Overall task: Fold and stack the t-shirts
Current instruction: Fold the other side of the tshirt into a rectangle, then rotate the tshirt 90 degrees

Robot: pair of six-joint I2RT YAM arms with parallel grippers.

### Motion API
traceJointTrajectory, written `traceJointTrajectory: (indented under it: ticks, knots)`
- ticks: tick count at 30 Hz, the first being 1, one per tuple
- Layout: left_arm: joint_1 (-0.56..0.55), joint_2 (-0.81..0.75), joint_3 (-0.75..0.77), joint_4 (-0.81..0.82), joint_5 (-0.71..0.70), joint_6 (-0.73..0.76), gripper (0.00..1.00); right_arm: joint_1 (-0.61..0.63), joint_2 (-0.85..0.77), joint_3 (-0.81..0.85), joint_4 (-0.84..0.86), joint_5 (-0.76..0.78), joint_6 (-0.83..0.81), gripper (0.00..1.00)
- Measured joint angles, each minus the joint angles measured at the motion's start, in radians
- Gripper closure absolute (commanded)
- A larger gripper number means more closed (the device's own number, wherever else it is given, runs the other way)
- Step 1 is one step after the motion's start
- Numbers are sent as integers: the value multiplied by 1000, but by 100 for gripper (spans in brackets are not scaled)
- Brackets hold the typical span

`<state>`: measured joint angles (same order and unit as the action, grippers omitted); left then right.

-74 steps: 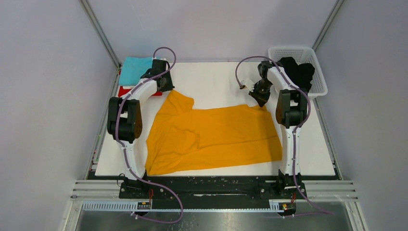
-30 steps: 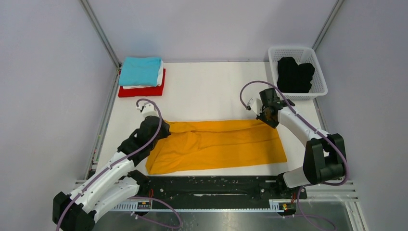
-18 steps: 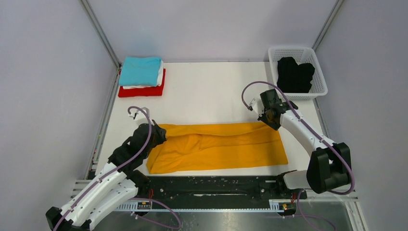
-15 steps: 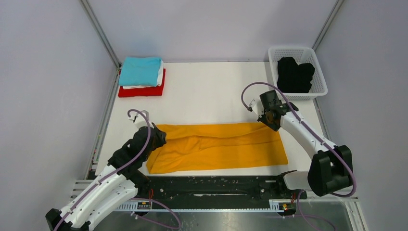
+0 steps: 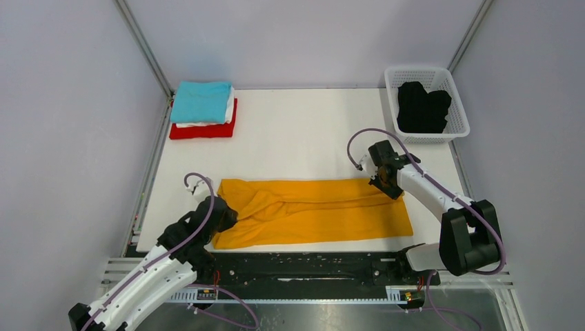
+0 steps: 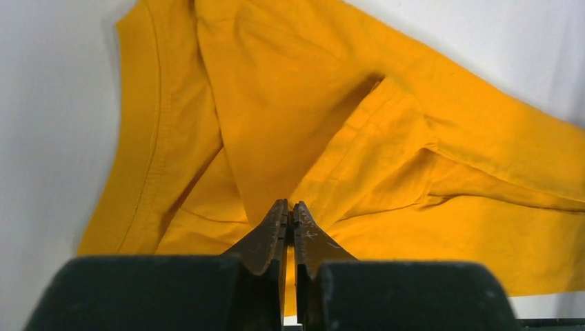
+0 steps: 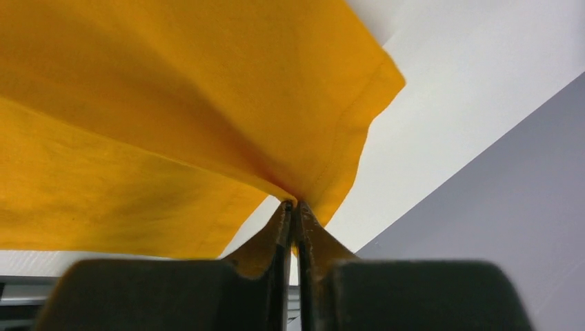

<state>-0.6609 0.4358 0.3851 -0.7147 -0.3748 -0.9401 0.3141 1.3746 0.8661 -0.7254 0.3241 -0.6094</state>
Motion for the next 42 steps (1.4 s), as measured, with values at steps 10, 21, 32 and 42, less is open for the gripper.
traceJointTrajectory:
  ticks: [10,21,32,42]
  knots:
    - [-26,-21,-21,-45,107,-22,1,20,-59,-50,-5,17,116,0]
    - [-27,165,151,55,148,31,1,25,-817,-254,397,18,552,1]
    - [31,750,221,307,185,146,1,26,-931,-361,379,-127,899,1]
    - [39,875,243,445,322,200,1,26,-927,-361,326,-131,943,1]
